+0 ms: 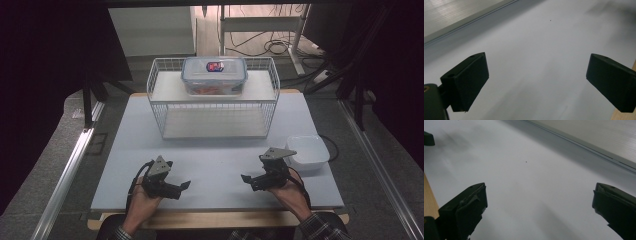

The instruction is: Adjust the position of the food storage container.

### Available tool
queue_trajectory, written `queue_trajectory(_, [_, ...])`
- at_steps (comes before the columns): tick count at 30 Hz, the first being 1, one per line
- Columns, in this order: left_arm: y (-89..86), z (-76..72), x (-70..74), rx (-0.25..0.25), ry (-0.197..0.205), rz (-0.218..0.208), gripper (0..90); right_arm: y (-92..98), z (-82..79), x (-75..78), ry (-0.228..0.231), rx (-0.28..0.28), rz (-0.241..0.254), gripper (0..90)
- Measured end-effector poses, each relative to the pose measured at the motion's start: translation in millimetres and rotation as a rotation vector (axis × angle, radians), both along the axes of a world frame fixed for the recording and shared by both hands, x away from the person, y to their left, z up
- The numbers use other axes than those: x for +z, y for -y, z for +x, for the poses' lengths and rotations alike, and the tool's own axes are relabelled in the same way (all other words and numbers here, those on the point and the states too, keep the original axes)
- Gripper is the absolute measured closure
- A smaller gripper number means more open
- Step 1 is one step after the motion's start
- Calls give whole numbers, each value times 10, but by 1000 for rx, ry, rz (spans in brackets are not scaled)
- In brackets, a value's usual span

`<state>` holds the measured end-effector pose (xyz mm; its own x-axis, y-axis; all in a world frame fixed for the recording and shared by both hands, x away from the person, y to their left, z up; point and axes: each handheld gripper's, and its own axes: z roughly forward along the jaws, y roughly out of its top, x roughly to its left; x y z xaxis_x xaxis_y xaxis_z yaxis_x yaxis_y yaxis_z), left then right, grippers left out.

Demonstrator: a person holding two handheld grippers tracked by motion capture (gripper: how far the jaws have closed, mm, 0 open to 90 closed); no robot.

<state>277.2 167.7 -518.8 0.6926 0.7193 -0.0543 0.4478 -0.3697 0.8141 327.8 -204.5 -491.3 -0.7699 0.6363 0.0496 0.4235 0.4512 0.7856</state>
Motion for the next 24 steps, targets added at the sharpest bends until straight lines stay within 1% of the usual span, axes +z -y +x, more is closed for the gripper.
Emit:
queue_trajectory(3, [3,2,-8,-3,-2,7,40,6,13,41,-20,-19,0,0])
queue_trajectory(4, [4,2,-8,-2,-1,9,40,17,18,62,-22,-22,1,13])
queue_trajectory(5, [2,3,-5,-2,2,11,40,32,22,87,-20,-30,-4,48])
queue_trajectory(6, [1,3,-3,-1,1,8,41,85,28,148,-4,-48,2,119])
queue_trajectory(7, [-1,4,-3,-1,1,9,41,85,28,148,-4,-48,2,119])
queue_trajectory(8, [-3,6,-4,0,2,11,41,116,37,179,-3,-56,5,151])
queue_trajectory(9, [-2,8,-7,1,-1,11,41,150,48,210,-1,-63,4,189])
queue_trajectory(10, [-1,10,-12,0,-3,12,42,228,64,275,22,-86,2,283])
queue_trajectory(11, [-1,10,-12,0,-3,12,42,228,64,275,22,-86,2,283])
queue_trajectory(13, [2,13,-14,0,-5,14,42,318,83,341,36,-103,1,387])
queue_trajectory(17, [6,17,-19,-2,-8,16,44,500,141,436,58,-143,-18,604])
queue_trajectory(18, [7,18,-19,-2,-8,17,44,544,161,452,61,-151,-30,652])
queue_trajectory(19, [7,18,-19,-2,-8,18,45,609,189,468,81,-174,-51,706])
queue_trajectory(22, [7,20,-19,-2,-8,19,45,729,243,494,82,-200,-54,812])
queue_trajectory(23, [6,21,-20,-2,-9,19,45,776,266,504,88,-215,-66,844])
queue_trajectory(24, [7,23,-23,-2,-10,21,45,881,319,516,92,-251,-82,885])
